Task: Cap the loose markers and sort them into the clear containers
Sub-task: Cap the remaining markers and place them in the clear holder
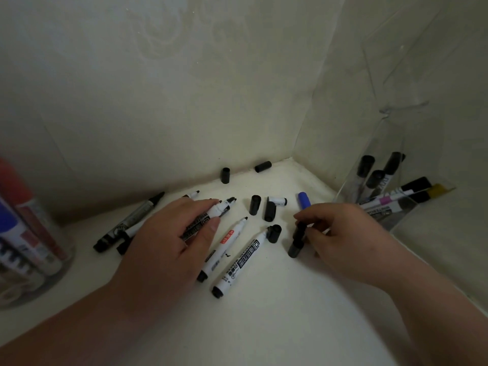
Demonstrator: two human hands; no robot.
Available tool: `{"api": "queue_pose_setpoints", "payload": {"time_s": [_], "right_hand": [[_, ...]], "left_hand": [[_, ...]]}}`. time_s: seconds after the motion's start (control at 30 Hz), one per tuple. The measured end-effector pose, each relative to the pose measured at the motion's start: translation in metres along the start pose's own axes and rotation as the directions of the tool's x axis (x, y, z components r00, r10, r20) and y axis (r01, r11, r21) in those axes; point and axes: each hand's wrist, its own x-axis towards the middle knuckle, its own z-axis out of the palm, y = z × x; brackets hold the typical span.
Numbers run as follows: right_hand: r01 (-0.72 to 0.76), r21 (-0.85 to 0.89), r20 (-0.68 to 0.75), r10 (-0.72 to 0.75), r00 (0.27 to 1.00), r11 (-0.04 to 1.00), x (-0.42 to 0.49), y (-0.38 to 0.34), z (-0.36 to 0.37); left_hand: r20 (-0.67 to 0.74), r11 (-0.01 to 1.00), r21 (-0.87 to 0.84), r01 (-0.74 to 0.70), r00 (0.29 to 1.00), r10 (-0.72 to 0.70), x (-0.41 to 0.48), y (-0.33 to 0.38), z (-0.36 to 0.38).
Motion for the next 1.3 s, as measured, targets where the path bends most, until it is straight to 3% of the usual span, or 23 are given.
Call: {"api": "queue_pose_setpoints", "payload": {"time_s": [0.17,0.3,0.4,0.6,0.67,0.73,0.8,0.87,0.97,1.17,1.3], "right_hand": [[0.013,-0.063,0.006,-0.013,1.000,0.998,-0.008,-0.005,-0.012],[0.117,-0.158,0.143,-0.095,0.985,0.980,-0.020,-0.008,-0.014],[0.140,-0.108,0.153,-0.123,0.981,0.984,-0.015,-0.005,-0.010],[0.036,0.123,0.071,-0.045,0.996,0.992,-0.002,-0.005,-0.001],[0.005,0.344,0.042,-0.021,0.999,0.939,-0.003,-0.011,-0.002],[-0.001,0.570,0.079,-0.053,0.995,0.821,-0.007,-0.019,-0.004],[0.007,0.663,0.139,-0.131,0.982,0.749,-0.013,-0.028,-0.004],[0.018,0.651,0.177,-0.175,0.968,0.759,-0.019,-0.036,-0.002],[0.006,0.667,0.203,-0.190,0.961,0.745,-0.022,-0.041,-0.001],[-0.223,0.889,0.317,-0.188,0.929,0.399,-0.023,-0.036,0.000],[-0.235,0.886,0.317,-0.153,0.936,0.399,-0.023,-0.039,0.000]], "left_hand": [[0.004,1.000,0.019,-0.009,1.000,0.009,0.000,0.000,0.001],[0.018,0.999,0.050,-0.019,1.000,0.018,0.001,0.001,0.000],[0.022,0.998,0.058,-0.024,1.000,0.023,0.001,0.002,0.001],[-0.012,1.000,0.014,0.002,1.000,-0.002,-0.001,0.010,0.000],[0.010,0.982,-0.142,0.127,0.992,-0.126,-0.002,0.023,-0.001],[0.136,0.892,-0.328,0.312,0.950,-0.282,0.001,0.040,-0.001],[0.306,0.779,-0.429,0.457,0.885,-0.350,0.003,0.053,0.000],[0.443,0.723,-0.431,0.540,0.825,-0.352,0.005,0.059,0.001],[0.484,0.721,-0.405,0.562,0.801,-0.353,0.005,0.056,0.002],[0.462,0.577,-0.546,0.608,0.792,-0.399,0.008,0.050,0.007],[0.467,0.585,-0.539,0.606,0.793,-0.392,0.008,0.047,0.009]]}}
